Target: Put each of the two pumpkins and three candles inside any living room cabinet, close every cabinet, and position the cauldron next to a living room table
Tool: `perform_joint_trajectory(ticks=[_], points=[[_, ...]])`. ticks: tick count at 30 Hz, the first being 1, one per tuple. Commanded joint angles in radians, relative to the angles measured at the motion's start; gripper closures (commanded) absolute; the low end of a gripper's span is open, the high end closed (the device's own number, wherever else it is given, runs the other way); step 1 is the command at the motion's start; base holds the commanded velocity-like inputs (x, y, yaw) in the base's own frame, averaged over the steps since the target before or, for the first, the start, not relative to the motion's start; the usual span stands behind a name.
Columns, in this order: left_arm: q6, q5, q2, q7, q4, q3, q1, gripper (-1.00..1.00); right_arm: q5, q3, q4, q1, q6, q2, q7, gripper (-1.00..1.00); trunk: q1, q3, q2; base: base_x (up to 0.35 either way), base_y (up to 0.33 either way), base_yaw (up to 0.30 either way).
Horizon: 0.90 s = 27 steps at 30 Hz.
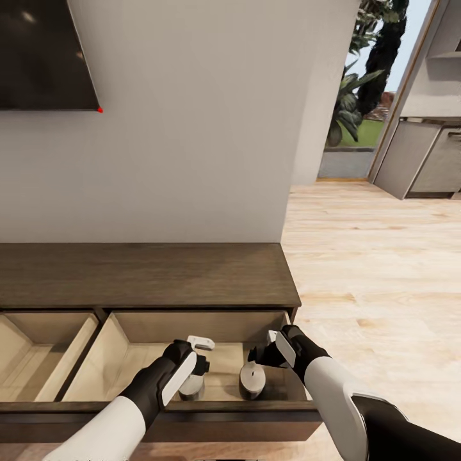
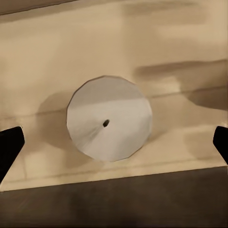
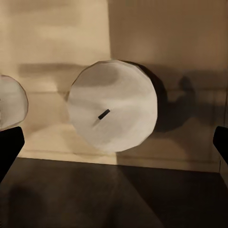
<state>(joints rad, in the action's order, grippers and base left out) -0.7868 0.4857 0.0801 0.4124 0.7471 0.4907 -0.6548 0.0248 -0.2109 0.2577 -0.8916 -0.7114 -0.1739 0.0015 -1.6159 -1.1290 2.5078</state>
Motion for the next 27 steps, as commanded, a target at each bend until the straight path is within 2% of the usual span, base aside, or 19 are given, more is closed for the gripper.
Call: perform_joint_trajectory(ticks=[1, 6, 10, 27], points=[[-0.013, 0.011, -0.001, 0.009, 0.001, 0.003, -0.002, -1.00, 0.003, -0.005, 0.002, 0.000, -0.005, -0.001, 0.001, -1.00, 0.000, -0.001, 0.000, 0.000, 0.000, 0.000], [-0.084, 0.016, 0.000, 0.009, 0.009, 0.001, -0.004, -1.00, 0.002, -0.005, 0.003, 0.000, -0.006, -0.001, 0.003, -1.00, 0.000, -0.001, 0.000, 0.000, 0.000, 0.000], [-0.099, 0.017, 0.000, 0.009, 0.013, 0.000, -0.005, -1.00, 0.001, -0.005, 0.003, 0.000, -0.009, -0.001, 0.004, -1.00, 0.000, -0.001, 0.000, 0.000, 0.000, 0.000], [-0.136, 0.018, 0.000, 0.006, 0.023, -0.007, -0.023, -1.00, -0.003, -0.005, 0.003, 0.000, -0.009, -0.001, 0.005, -1.00, 0.008, 0.065, -0.004, -0.010, 0.000, 0.000]])
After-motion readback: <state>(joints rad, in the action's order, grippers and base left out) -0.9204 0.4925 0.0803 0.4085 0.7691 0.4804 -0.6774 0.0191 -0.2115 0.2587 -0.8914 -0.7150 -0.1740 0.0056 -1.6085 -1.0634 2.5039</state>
